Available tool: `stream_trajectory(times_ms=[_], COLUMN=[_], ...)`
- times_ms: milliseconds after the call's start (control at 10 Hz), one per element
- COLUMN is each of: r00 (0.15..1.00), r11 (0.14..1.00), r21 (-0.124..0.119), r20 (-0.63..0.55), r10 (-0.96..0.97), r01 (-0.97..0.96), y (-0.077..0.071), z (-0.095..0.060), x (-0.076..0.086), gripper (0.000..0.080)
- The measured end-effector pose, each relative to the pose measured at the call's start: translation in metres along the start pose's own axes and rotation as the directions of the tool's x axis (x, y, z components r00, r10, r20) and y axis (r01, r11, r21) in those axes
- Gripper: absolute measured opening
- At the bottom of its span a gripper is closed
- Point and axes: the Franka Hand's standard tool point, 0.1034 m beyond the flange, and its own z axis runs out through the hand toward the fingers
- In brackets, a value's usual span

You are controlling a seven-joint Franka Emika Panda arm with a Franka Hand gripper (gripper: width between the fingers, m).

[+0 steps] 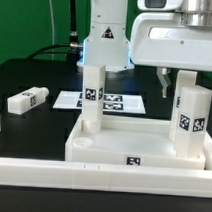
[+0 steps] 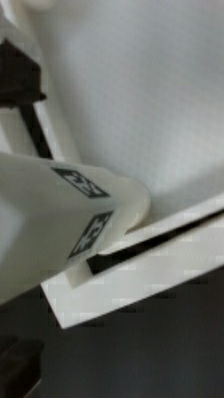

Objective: Assemble desk

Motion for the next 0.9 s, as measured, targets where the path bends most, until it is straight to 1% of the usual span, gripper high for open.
stream_trajectory(times_ms=[100, 200, 300, 500, 700, 800, 900], r00=[0.993, 0.970, 0.942, 0.900, 0.870, 0.870, 0.873], r11=[0.993, 0.970, 0.942, 0.899, 0.870, 0.870, 0.872], r21=[-0.007, -0.016, -0.019, -0.027, -0.030, -0.030, -0.030], r20=[-0.001, 0.000, 0.002, 0.002, 0.004, 0.005, 0.005], r10=[-0.116, -0.243, -0.335, -0.437, -0.493, -0.492, -0.488], r01=[0.116, 0.242, 0.335, 0.437, 0.493, 0.492, 0.488], y=[0.0013, 0.0019, 0.0021, 0.0020, 0.0025, 0.0028, 0.0029], z=[0.0001, 0.0003, 0.0000, -0.0015, -0.0012, -0.0009, -0.0008], x=[0.0004, 0.0008, 0.0023, 0.0031, 0.0030, 0.0027, 0.0027], gripper=[0.0649, 0.0649, 0.0649, 0.0649, 0.0649, 0.0532, 0.0385])
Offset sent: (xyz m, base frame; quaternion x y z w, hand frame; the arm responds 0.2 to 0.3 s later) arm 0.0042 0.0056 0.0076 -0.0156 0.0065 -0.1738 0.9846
